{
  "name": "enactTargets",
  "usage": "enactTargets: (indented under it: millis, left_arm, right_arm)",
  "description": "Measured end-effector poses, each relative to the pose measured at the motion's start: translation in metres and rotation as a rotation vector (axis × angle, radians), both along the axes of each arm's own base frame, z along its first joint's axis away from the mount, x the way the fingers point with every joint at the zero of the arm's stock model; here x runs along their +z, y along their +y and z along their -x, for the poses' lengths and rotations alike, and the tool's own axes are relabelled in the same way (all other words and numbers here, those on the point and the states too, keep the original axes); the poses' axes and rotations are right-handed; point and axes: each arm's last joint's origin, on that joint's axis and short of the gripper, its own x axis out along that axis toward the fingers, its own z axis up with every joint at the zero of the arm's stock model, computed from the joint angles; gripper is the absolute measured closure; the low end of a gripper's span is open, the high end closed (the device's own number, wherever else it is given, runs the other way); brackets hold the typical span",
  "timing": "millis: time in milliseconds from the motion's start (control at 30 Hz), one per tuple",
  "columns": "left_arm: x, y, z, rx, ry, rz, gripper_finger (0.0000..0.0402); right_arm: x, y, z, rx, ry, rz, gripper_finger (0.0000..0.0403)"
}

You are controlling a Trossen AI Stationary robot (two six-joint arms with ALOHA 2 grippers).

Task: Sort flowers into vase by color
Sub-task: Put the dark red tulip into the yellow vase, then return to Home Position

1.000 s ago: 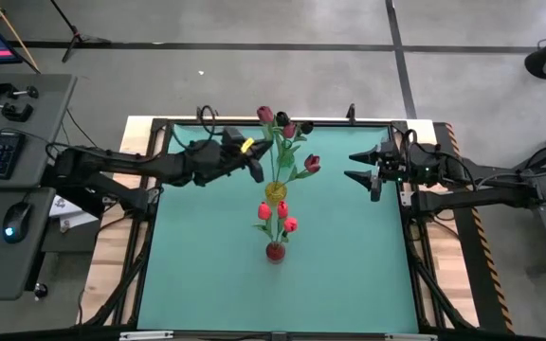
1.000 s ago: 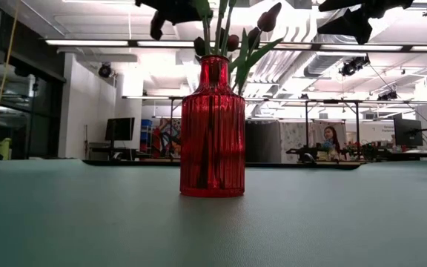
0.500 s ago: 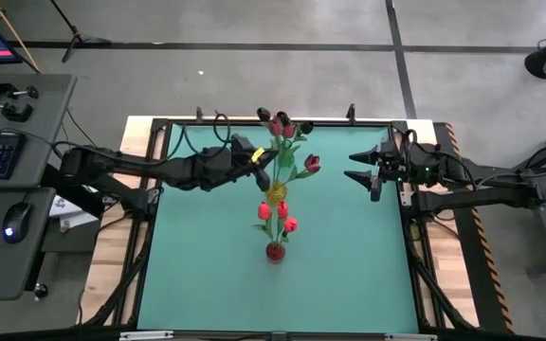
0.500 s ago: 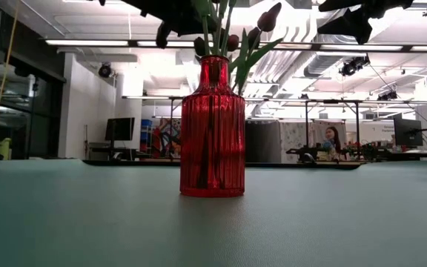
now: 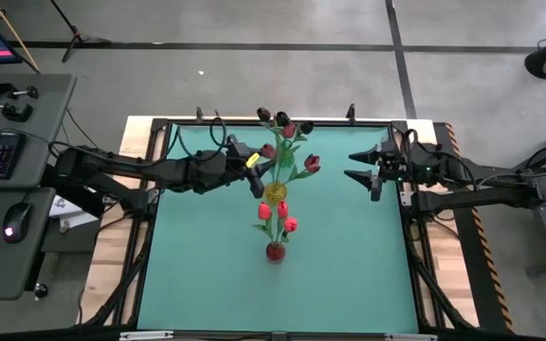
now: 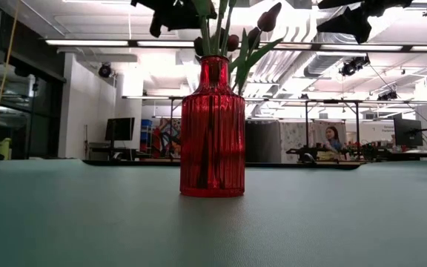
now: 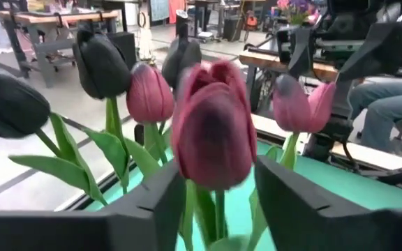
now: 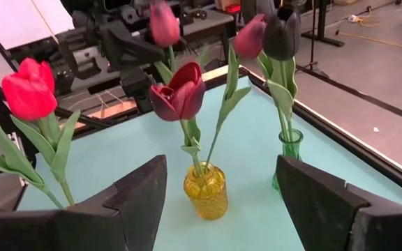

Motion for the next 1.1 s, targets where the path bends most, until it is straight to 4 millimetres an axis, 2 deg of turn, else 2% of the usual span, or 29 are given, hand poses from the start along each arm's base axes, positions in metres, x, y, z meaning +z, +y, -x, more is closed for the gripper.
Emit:
enactTargets:
  millis: [200, 400, 733, 933, 1100]
  left_arm:
    - [0.002, -0.006, 0.007, -0.032, 0.030, 0.003, 0.0182]
    - [0.019, -0.011, 0.037, -0.052, 0.080, 0.003, 0.0146]
    - [0.042, -0.009, 0.090, -0.011, 0.065, 0.086, 0.0137]
    - [0.065, -0.010, 0.119, 0.008, -0.079, 0.090, 0.0137]
    - [0.075, -0.009, 0.138, 0.069, -0.139, 0.070, 0.0137]
  right_arm:
    - [0.003, 0.000, -0.001, -0.002, -0.031, -0.015, 0.0144]
    - [0.003, 0.000, 0.000, -0.002, -0.033, -0.016, 0.0144]
    - [0.003, 0.000, 0.000, -0.010, -0.046, -0.053, 0.0144]
    - [0.003, 0.000, 0.001, -0.013, -0.051, -0.065, 0.0144]
    - [0.002, 0.001, 0.010, -0.011, -0.039, -0.106, 0.0144]
